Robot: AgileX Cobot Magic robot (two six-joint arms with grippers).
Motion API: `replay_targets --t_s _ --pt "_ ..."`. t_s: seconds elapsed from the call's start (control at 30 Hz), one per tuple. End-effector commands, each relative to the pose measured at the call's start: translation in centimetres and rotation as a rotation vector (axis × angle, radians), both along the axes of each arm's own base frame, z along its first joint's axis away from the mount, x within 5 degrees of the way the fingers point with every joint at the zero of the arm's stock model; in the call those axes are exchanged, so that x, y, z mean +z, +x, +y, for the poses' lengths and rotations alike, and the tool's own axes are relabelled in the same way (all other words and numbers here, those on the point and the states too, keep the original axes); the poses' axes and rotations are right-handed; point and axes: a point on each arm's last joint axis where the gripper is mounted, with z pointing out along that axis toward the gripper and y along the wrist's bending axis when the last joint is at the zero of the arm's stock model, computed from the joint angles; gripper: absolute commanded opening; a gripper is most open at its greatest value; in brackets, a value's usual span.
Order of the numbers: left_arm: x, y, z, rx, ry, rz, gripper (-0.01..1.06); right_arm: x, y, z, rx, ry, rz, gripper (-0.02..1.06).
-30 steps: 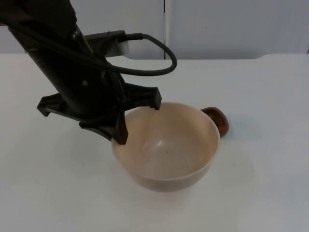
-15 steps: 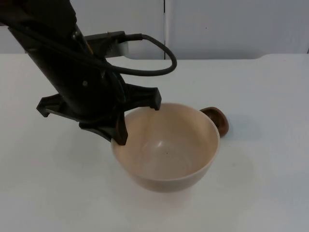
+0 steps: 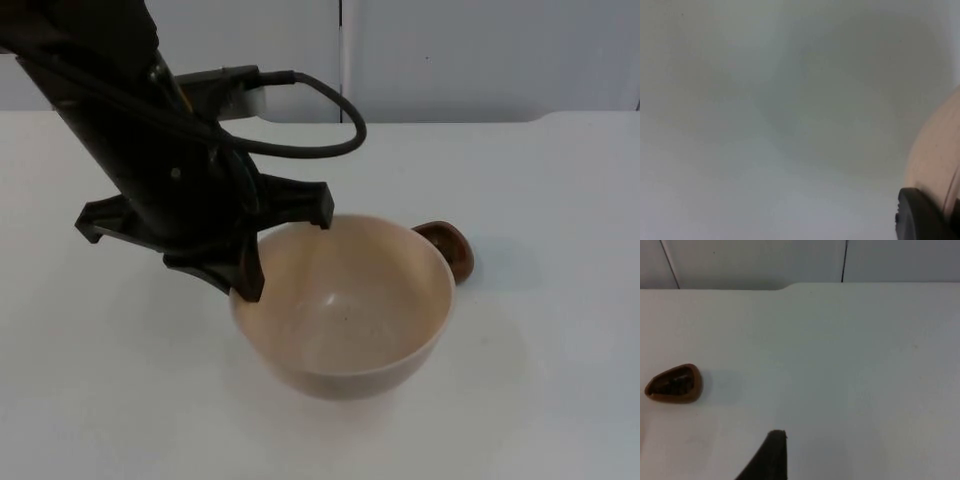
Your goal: Pick up the bowl with the left hand and pour the coffee beans from the cup into the bowl with the right hand.
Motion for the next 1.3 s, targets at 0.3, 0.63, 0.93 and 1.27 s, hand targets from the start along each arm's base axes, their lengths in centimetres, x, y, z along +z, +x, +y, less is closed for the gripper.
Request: replay_targets --t_s 0.3,0.63,0.93,1.27 --pt "0.5 -0.3 -0.1 -0.004 0.000 0.006 0.00 2.6 7.7 0.2 -0.002 0.003 0.127 1.05" --pt "0.5 -0.3 -0.1 -0.004 0.000 0.006 0.00 3.9 12.8 0.4 0.018 -0.005 0.172 1.05" --pt "0.5 -0.2 -0.1 -0.002 -0.003 -0.002 0.00 3.4 16.9 0.6 0.038 -0.016 0.256 1.05" --pt "0.5 -0.2 -0.1 -0.006 0.003 -0.007 0.00 2.4 21.3 1.8 0.133 0.034 0.368 1.05"
